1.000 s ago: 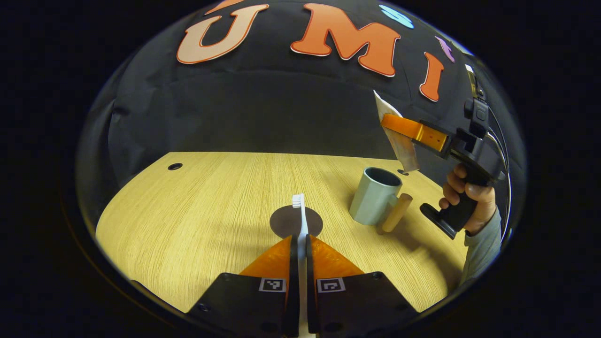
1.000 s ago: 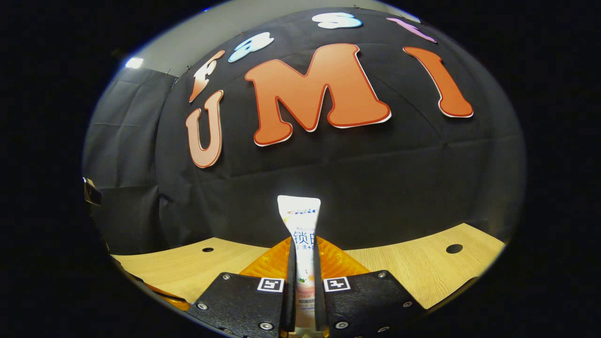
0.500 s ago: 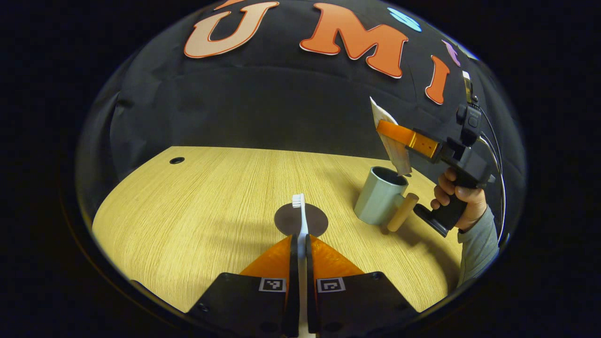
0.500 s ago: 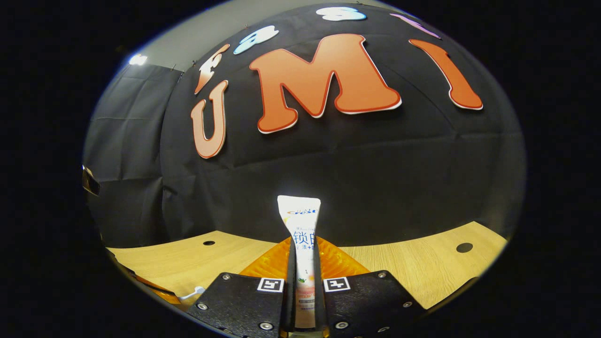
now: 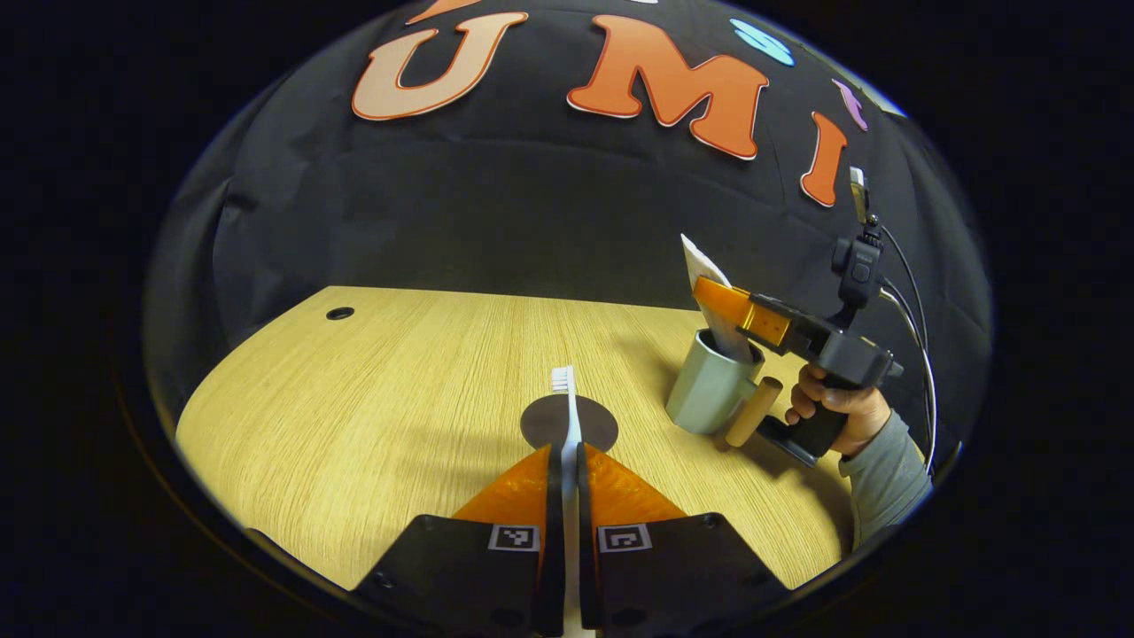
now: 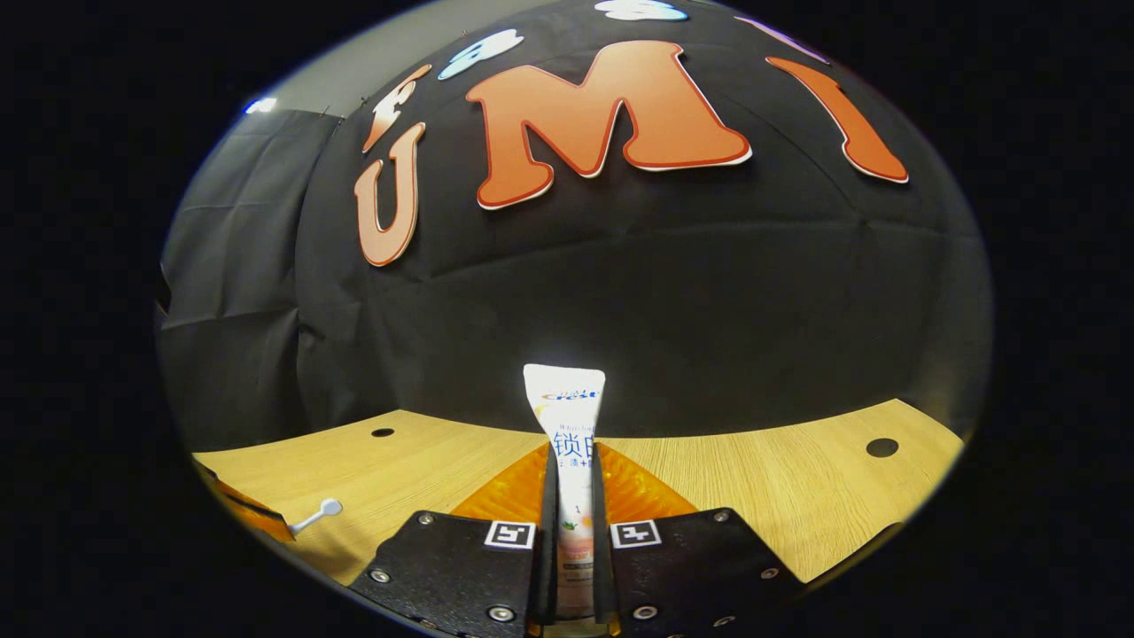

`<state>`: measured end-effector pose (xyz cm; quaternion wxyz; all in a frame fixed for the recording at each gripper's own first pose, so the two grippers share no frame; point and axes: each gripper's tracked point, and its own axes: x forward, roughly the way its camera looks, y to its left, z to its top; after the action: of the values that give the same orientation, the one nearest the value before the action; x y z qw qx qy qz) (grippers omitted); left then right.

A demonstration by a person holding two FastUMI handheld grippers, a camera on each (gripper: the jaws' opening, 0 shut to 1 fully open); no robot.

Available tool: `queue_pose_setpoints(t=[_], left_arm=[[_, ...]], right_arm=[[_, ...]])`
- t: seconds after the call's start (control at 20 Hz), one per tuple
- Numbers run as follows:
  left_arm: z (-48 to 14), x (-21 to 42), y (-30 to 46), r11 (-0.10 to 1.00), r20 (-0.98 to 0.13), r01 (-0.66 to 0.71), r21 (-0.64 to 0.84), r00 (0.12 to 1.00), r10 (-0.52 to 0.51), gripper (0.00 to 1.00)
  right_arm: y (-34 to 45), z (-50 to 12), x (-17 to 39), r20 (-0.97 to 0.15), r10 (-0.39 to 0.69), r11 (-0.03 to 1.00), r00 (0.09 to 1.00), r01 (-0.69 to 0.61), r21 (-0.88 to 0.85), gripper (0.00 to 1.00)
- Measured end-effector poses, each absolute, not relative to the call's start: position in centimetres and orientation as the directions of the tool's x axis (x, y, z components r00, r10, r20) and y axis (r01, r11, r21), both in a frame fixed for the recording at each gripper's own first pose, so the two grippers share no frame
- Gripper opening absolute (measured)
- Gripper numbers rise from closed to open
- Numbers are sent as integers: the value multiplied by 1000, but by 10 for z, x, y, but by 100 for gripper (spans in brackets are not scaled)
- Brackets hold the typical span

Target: Put the toothbrush and toothpaste on the desktop into the cup, then pick up the cup and place it on the coaster on the desktop.

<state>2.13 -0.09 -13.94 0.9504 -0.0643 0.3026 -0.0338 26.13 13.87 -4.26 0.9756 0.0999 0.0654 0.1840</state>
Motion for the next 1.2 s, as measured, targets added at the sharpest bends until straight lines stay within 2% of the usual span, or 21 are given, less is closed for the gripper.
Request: queue_pose_setpoints(t=[0.45, 0.65, 1.05, 1.2], left_arm=[[-118, 36, 0, 990, -531, 48, -134, 840, -113, 10], [-114, 45, 3, 990, -518, 44, -137, 848, -110, 10], [-92, 68, 5, 986, -474, 36, -162, 874, -110, 10], [-81, 79, -3, 984, -447, 54, -170, 885, -125, 10]], right_arm=[[132, -43, 252, -75, 349, 918, 934, -326, 225, 17], [128, -39, 245, -71, 347, 920, 935, -324, 222, 20], [126, -47, 225, -136, 387, 910, 912, -354, 214, 31], [120, -56, 217, -182, 387, 913, 904, -347, 215, 40]])
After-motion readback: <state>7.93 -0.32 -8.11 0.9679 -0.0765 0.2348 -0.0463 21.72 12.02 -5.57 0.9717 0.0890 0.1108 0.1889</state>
